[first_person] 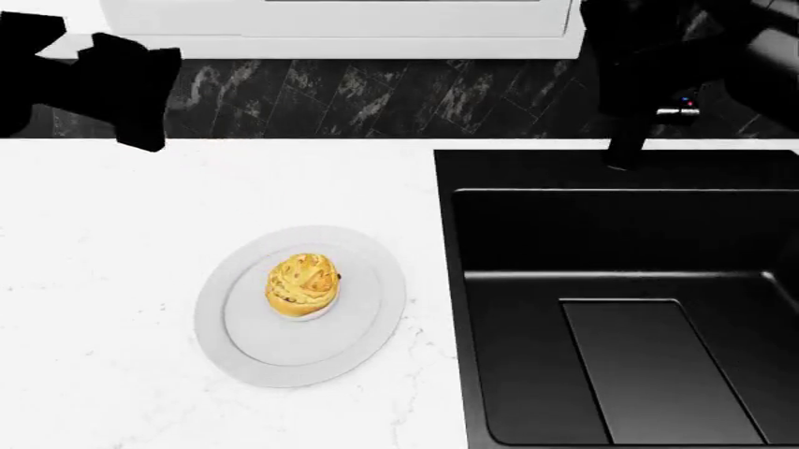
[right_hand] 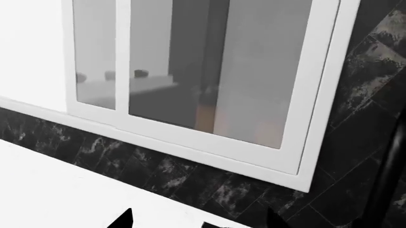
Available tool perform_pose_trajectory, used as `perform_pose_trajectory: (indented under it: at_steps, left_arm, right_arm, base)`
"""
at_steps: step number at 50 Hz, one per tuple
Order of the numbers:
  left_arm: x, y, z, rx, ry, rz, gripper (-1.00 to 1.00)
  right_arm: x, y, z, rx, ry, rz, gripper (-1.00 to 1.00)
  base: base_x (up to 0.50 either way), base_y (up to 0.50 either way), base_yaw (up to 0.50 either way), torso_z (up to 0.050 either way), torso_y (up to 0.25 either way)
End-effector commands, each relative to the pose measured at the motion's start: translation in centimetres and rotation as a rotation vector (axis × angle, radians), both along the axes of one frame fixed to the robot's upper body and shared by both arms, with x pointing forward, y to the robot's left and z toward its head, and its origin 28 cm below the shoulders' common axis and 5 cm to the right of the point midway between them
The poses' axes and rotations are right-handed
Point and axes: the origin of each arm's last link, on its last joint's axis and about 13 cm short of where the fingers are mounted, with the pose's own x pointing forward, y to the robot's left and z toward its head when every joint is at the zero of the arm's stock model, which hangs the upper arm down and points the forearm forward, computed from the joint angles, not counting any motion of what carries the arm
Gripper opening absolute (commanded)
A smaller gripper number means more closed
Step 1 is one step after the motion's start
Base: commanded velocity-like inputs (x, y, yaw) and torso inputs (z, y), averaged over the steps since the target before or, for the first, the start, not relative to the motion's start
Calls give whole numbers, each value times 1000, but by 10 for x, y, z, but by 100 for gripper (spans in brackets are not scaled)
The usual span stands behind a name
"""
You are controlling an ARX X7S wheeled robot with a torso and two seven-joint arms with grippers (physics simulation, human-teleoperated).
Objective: Place the pastries on the plates.
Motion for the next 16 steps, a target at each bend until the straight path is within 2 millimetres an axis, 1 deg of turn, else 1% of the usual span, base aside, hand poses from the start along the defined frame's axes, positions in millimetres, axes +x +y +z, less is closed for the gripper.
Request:
perform_pose_trajectory:
  at_steps: [1,4,7,10,13,14,16]
  left_arm:
    - [-6,4,18,16,-30,9,100]
    - [-1,8,24,8,-35,18,100]
    - [1,6,29,21,-36,16,100]
    - [3,7,40,25,-47,15,100]
    - [5,6,42,32,-49,16,100]
    - [6,5,43,31,-50,16,100]
    - [5,6,42,36,-51,12,100]
  right_arm:
    - [-15,-6,22,-17,-52,-15,100]
    - [-16,-7,24,-24,-55,-23,100]
    - [-15,-8,26,-26,-59,-31,100]
    - [-13,-10,30,-20,-65,-40,100]
    - [-11,-10,31,-21,-68,-44,100]
    - [-13,-11,34,-18,-70,-47,100]
    - [-19,-10,47,-29,-74,-52,100]
  base:
    - [0,0,0,0,0]
    - [0,0,0,0,0]
    - [0,0,0,0,0]
    - [0,0,0,0,0]
    - [0,0,0,0,0]
    - [0,0,0,0,0]
    - [0,0,0,0,0]
